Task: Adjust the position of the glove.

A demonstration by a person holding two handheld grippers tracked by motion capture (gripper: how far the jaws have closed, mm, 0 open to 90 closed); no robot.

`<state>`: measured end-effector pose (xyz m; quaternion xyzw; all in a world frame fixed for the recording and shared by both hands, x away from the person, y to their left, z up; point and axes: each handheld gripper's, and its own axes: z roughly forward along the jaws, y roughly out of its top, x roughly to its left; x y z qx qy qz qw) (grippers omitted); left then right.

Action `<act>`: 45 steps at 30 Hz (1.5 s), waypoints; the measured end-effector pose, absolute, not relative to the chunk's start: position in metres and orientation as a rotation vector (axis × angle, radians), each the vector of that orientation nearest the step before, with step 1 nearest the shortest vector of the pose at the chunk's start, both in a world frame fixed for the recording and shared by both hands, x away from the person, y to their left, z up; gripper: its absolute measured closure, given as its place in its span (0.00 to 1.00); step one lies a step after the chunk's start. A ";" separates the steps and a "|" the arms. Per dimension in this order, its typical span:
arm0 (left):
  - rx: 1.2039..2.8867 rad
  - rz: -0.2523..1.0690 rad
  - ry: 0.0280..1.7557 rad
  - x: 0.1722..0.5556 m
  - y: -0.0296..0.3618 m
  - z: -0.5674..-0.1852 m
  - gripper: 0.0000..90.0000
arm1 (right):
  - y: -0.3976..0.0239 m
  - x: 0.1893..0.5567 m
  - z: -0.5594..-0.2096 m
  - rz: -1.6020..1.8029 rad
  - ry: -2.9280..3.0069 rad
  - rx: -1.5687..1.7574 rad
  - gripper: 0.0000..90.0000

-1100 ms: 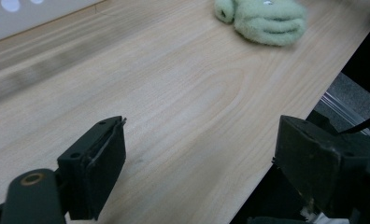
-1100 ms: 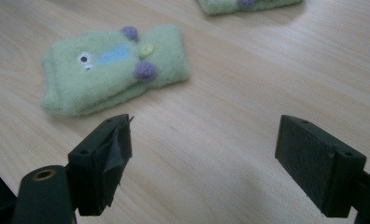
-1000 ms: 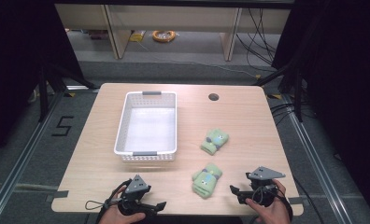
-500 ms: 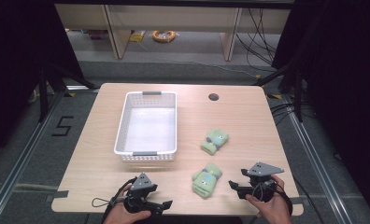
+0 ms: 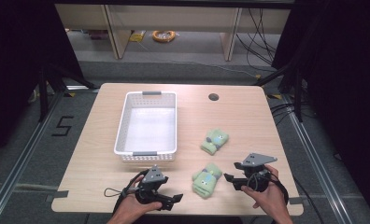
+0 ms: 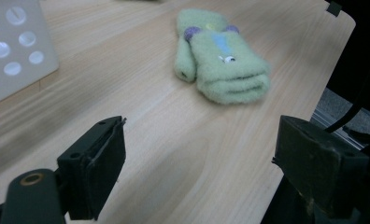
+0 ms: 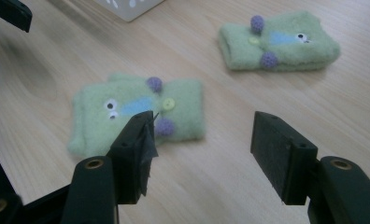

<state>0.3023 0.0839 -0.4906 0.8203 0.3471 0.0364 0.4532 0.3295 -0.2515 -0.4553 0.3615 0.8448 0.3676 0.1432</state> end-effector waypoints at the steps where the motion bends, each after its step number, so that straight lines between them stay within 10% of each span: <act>1: 2.025 0.090 0.857 0.302 0.084 -0.491 0.18 | -0.251 0.330 -0.455 1.060 2.436 1.042 0.46; 36: 2.165 0.072 0.699 0.330 0.023 -0.504 0.48 | -0.200 0.394 -0.476 0.937 2.620 0.991 0.71; 45: 2.220 0.102 0.631 0.333 0.019 -0.509 0.69 | -0.195 0.401 -0.485 0.903 2.690 0.987 0.75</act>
